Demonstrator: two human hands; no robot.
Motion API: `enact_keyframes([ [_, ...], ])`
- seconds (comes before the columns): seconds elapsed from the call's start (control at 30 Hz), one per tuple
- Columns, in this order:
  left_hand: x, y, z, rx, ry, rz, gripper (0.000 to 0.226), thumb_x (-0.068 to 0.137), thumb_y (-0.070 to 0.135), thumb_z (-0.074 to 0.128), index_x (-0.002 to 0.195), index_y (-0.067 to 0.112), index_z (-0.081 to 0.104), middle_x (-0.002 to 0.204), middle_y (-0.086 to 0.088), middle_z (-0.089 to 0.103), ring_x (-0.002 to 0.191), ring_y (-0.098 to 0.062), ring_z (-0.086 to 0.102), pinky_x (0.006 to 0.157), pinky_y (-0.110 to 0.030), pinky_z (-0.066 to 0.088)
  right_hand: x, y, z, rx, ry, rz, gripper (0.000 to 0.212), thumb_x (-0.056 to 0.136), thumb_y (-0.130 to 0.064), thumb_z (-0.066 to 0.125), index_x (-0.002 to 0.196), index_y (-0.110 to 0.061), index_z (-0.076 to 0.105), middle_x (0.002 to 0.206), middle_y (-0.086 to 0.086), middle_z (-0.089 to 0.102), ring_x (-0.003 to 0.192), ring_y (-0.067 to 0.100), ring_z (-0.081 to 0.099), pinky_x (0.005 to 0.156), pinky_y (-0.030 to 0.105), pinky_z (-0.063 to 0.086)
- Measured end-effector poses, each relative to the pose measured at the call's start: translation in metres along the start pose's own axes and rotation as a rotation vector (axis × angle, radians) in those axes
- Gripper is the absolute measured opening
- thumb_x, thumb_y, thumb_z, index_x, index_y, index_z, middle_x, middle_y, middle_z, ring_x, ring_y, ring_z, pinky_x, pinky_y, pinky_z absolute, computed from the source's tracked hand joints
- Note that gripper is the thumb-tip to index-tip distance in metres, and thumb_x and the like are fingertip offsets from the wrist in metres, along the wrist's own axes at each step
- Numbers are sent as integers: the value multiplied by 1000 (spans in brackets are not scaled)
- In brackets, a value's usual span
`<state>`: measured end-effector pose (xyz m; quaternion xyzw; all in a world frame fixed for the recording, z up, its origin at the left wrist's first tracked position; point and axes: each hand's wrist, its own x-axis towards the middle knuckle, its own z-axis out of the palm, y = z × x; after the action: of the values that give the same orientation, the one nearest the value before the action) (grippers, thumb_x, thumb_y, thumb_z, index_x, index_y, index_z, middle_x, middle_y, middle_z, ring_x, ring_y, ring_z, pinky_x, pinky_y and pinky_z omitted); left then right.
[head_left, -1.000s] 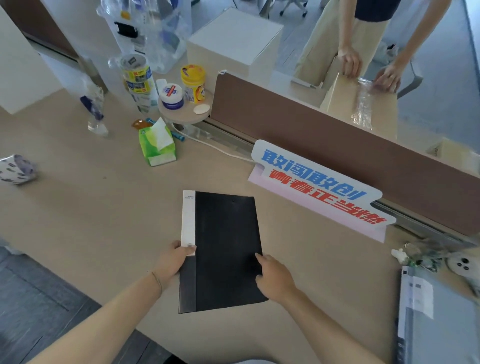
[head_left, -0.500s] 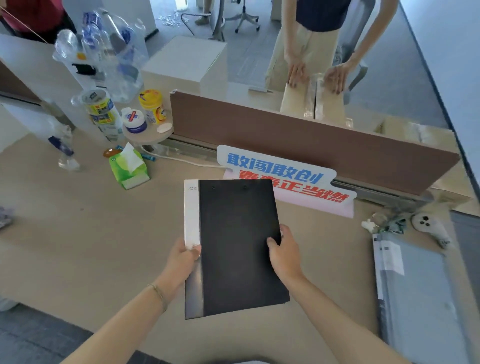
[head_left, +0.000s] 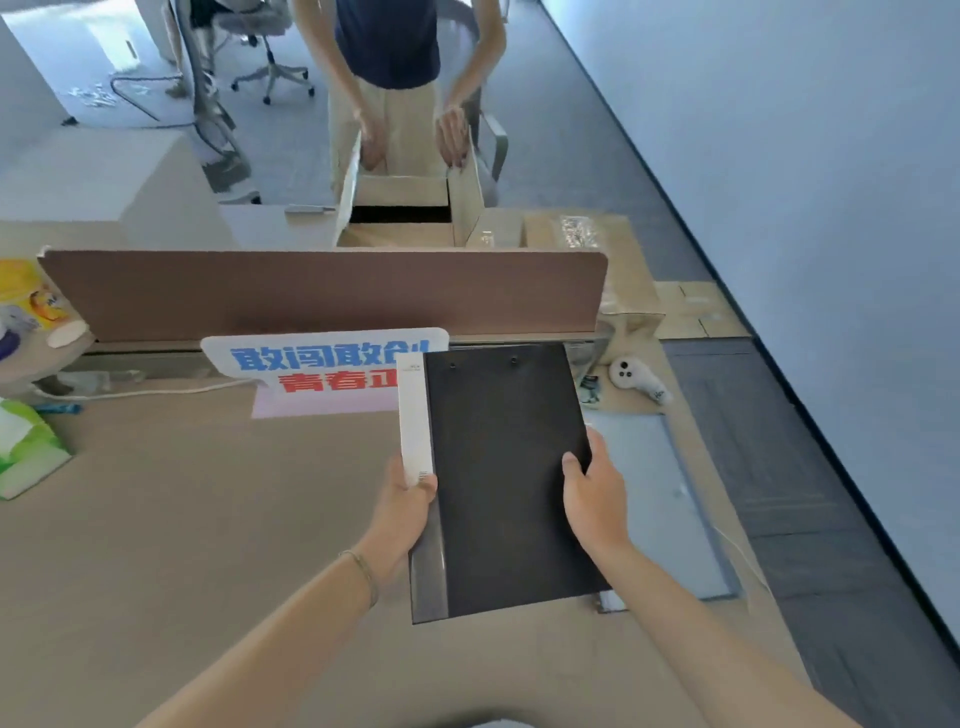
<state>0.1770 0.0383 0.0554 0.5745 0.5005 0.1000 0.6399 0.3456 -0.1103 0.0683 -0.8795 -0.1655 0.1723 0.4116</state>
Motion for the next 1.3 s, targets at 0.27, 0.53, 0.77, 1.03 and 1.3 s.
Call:
enact_keyframes([
  [0.27,2,26,119,112,-94,17,23,102,20,54,100,8,73,86,3,70,79,-17,60,64,-23,43,45,86,-92,8,111,109,43,102,-22,43,145,-19,47,127,-11,57,117,13,53,100,33,39],
  [0.53,12,27,201,327,-121,65,43,97,14,61,135,34,59,87,-2,76,72,-12,66,55,-18,46,90,161,-133,-30,78,295,47,102,-26,43,148,-15,48,140,10,54,128,28,52,108,45,42],
  [0.77,27,12,234,356,-117,-8,69,92,1,58,145,43,44,69,-3,70,63,-19,59,68,-43,59,125,194,-136,-1,-108,376,47,98,-18,47,145,-16,53,136,3,63,121,26,59,99,38,49],
  [1.03,25,7,260,388,-90,-66,64,102,22,47,159,33,20,143,-2,47,113,-21,56,65,-20,45,141,218,-125,-54,-186,447,36,94,-22,49,123,-12,69,121,9,70,108,29,61,91,36,49],
  [1.3,13,-3,278,347,-175,-106,75,104,30,45,163,30,-2,172,6,5,157,-24,13,124,-39,17,144,225,-120,-59,-238,414,44,95,-26,50,136,-17,59,134,1,65,122,25,59,105,40,48],
])
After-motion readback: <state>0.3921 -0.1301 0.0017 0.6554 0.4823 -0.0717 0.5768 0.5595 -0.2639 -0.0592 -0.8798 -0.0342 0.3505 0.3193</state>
